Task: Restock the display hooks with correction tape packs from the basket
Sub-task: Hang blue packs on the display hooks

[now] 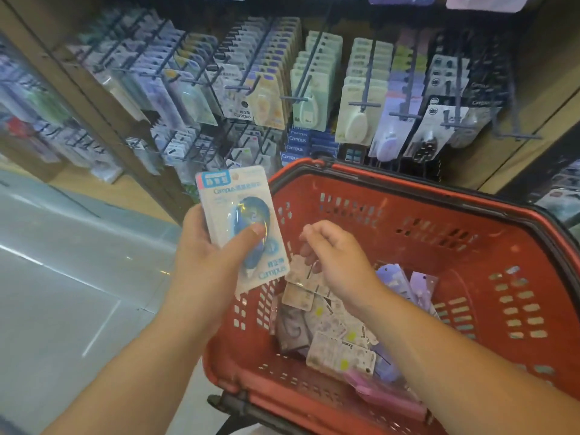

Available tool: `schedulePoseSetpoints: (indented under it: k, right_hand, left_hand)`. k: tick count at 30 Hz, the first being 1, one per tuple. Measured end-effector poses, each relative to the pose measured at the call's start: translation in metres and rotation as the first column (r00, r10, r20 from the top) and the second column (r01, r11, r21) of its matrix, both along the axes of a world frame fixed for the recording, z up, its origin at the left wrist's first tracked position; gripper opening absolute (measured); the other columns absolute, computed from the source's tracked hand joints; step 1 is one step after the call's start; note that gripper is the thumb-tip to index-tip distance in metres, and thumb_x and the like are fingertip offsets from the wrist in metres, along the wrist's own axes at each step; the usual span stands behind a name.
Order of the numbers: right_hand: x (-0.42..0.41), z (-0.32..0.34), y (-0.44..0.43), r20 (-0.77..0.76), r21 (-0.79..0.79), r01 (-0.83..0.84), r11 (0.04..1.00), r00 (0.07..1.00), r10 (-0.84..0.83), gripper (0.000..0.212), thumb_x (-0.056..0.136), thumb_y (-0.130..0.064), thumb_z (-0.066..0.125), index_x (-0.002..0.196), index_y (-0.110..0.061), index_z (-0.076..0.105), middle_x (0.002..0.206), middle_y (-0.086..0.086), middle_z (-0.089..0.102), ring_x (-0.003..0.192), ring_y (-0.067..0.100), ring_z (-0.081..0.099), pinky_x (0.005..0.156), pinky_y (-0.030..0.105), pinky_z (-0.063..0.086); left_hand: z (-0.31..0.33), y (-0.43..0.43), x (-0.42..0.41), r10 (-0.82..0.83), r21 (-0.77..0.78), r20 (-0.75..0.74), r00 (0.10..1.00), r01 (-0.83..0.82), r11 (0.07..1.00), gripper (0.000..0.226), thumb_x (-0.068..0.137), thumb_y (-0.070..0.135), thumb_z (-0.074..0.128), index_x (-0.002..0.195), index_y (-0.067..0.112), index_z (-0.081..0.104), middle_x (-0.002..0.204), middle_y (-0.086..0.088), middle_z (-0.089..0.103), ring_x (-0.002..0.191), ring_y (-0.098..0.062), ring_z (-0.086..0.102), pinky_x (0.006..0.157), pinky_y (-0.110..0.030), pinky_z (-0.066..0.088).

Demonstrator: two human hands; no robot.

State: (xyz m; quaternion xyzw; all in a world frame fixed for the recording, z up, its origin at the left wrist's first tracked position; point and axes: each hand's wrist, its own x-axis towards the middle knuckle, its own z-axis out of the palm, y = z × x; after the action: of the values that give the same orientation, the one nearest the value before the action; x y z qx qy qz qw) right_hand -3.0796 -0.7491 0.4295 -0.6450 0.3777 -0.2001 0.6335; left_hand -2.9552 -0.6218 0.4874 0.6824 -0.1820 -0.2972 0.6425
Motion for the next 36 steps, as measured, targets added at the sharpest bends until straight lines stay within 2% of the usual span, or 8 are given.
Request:
schedulePoseSetpoints:
  k: [6,10,16,20,28,31,34,36]
  right_hand:
    - [0.013,-0.114,0.0,-0.444,0.33,-0.192,0.924,0.832,0.332,0.028,0.1,-0.035,0.061,0.083,-0.013,0.064,0.082,0.007,0.062,0.072,0.02,0.056,0.065,0.03,0.042]
    - [0.034,-0.149,0.019,-0.575,0.304,-0.265,0.915,0.715,0.398,0.045,0.099,-0.044,0.059,0.064,-0.017,0.061,0.058,-0.003,0.058,0.061,0.014,0.055,0.061,0.024,0.041]
    - [0.066,-0.168,0.023,-0.644,0.208,-0.388,0.898,0.637,0.424,0.044,0.102,-0.047,0.056,0.122,-0.01,0.069,0.123,0.007,0.07,0.115,0.029,0.065,0.102,0.034,0.049]
    - [0.07,-0.175,0.016,-0.692,0.133,-0.365,0.921,0.631,0.35,0.015,0.1,-0.026,0.056,0.1,-0.015,0.066,0.103,0.007,0.066,0.108,0.031,0.065,0.079,0.026,0.041]
    - [0.038,-0.104,-0.013,-0.292,0.329,0.052,0.943,0.955,0.049,0.02,0.095,-0.006,0.055,0.103,-0.013,0.072,0.097,0.012,0.077,0.081,0.025,0.073,0.076,0.044,0.06]
    - [0.021,-0.048,-0.024,-0.165,0.333,0.103,0.937,0.985,-0.05,0.034,0.095,-0.003,0.053,0.123,-0.022,0.06,0.097,0.01,0.072,0.079,0.024,0.071,0.072,0.042,0.058]
    - [-0.003,-0.004,-0.03,-0.045,0.39,0.126,0.912,0.992,-0.118,0.029,0.095,0.0,0.052,0.108,-0.021,0.067,0.088,0.01,0.071,0.076,0.026,0.065,0.063,0.035,0.052]
    - [-0.02,0.013,-0.029,0.021,0.485,0.173,0.857,0.978,-0.21,0.019,0.096,-0.001,0.057,0.097,-0.011,0.073,0.09,0.012,0.075,0.08,0.027,0.068,0.066,0.037,0.057]
  left_hand:
    - [0.005,0.038,0.032,0.084,0.079,0.037,0.996,-0.087,0.993,0.05,0.075,0.015,0.082,0.121,0.023,0.065,0.105,0.005,0.08,0.091,-0.017,0.079,0.064,-0.036,0.064]
    - [0.006,0.059,0.04,0.096,0.136,0.015,0.995,-0.097,0.986,0.048,0.071,0.025,0.08,0.117,0.027,0.066,0.104,0.007,0.08,0.085,-0.015,0.08,0.059,-0.031,0.062]
    - [0.006,0.068,0.05,0.088,0.188,-0.012,0.996,-0.084,0.979,0.052,0.07,0.029,0.078,0.121,0.026,0.066,0.112,0.003,0.079,0.097,-0.024,0.079,0.074,-0.048,0.063]
    - [0.005,0.065,0.052,0.05,0.195,-0.014,0.999,-0.047,0.98,0.051,0.071,0.028,0.078,0.121,0.026,0.065,0.11,0.003,0.079,0.096,-0.025,0.079,0.071,-0.048,0.065]
    - [0.006,0.051,0.04,-0.035,0.098,-0.027,0.999,0.038,0.994,0.058,0.071,0.019,0.078,0.127,0.023,0.062,0.11,0.003,0.08,0.093,-0.025,0.08,0.064,-0.041,0.064]
    - [0.007,0.039,0.027,-0.091,0.064,-0.024,0.996,0.092,0.994,0.062,0.069,0.009,0.084,0.125,0.022,0.061,0.108,0.003,0.08,0.091,-0.02,0.08,0.062,-0.034,0.063]
    - [0.005,0.024,0.013,-0.122,0.061,-0.005,0.992,0.122,0.991,0.054,0.071,0.006,0.089,0.115,0.022,0.062,0.101,0.007,0.08,0.092,-0.022,0.08,0.065,-0.034,0.064]
    - [0.002,0.015,0.005,-0.154,0.073,0.02,0.988,0.152,0.986,0.056,0.071,0.012,0.093,0.115,0.028,0.063,0.108,0.005,0.08,0.098,-0.026,0.079,0.075,-0.049,0.065]
